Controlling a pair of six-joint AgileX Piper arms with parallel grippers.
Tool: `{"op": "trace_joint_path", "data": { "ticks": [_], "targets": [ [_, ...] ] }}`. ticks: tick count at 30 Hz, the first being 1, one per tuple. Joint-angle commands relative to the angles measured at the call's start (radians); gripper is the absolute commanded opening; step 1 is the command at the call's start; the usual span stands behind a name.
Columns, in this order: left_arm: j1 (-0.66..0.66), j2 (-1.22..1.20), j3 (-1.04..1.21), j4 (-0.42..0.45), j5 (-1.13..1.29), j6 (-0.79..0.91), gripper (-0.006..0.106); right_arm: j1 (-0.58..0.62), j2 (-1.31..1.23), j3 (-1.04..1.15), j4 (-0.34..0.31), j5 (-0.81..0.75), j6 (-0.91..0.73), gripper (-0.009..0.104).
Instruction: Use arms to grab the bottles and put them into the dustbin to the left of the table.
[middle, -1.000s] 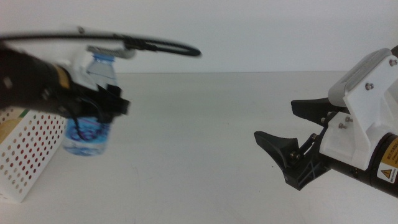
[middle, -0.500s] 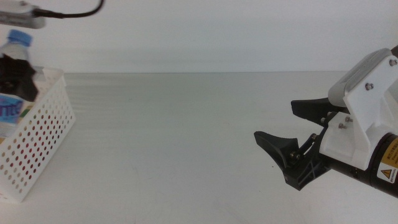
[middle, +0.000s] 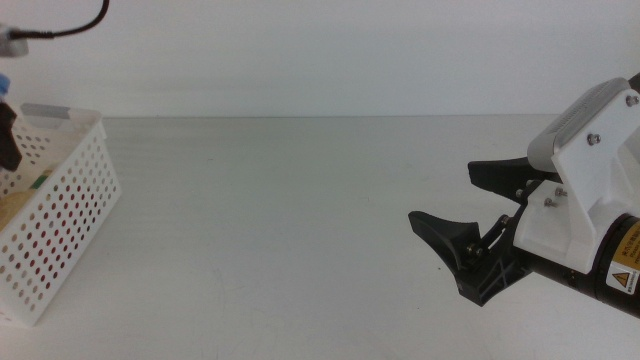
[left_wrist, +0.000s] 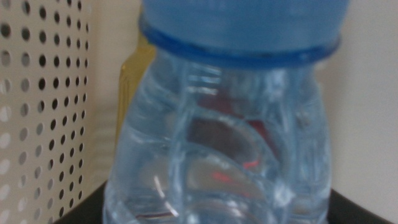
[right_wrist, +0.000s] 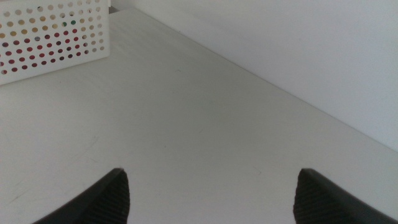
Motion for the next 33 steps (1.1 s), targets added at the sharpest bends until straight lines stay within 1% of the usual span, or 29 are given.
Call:
{"op": "trace_joint_path", "data": {
  "ticks": [1, 7, 9, 11, 13, 15, 17, 19, 20, 22, 23, 33],
  "targets": [
    [0.016, -0.027, -0.043, -0.013, -0.015, 0.005, -0.005, 0.001, -0.017, -0.022, -0.009, -0.070, -0.010, 0.077],
    [0.031, 0.026, -0.044, -0.020, -0.001, 0.045, -0.004, 0.001, -0.017, -0.022, -0.009, -0.070, -0.010, 0.077],
    [0.031, 0.035, -0.044, -0.021, 0.001, 0.077, -0.001, 0.001, -0.017, -0.022, -0.009, -0.070, -0.010, 0.077],
    [0.031, 0.040, -0.044, -0.021, 0.002, 0.108, 0.006, 0.001, -0.017, -0.022, -0.009, -0.070, -0.010, 0.077],
    [0.031, 0.040, -0.044, -0.026, 0.002, 0.137, 0.017, 0.001, -0.017, -0.022, -0.009, -0.070, -0.010, 0.077],
    [0.031, 0.040, -0.044, -0.032, 0.000, 0.161, 0.030, 0.001, -0.017, -0.022, -0.009, -0.070, -0.010, 0.077],
    [0.031, 0.040, -0.044, -0.034, 0.000, 0.162, 0.048, 0.001, -0.017, -0.022, -0.009, -0.070, -0.010, 0.077],
    [0.031, 0.040, -0.044, -0.048, 0.000, 0.161, 0.062, 0.001, -0.017, -0.022, -0.009, -0.070, -0.010, 0.077],
    [0.031, 0.040, -0.044, -0.057, 0.000, 0.158, 0.073, 0.001, -0.017, -0.022, -0.009, -0.070, -0.010, 0.077],
    [0.031, 0.040, -0.044, -0.074, 0.000, 0.158, 0.088, 0.001, -0.017, -0.022, -0.009, -0.070, -0.010, 0.077],
    [0.031, 0.040, -0.044, -0.078, 0.002, 0.156, 0.091, 0.001, -0.017, -0.022, -0.009, -0.070, -0.010, 0.077],
    [0.031, 0.005, -0.044, -0.074, 0.089, 0.112, 0.090, 0.001, -0.017, -0.022, -0.009, -0.070, -0.010, 0.077]
  ]
}}
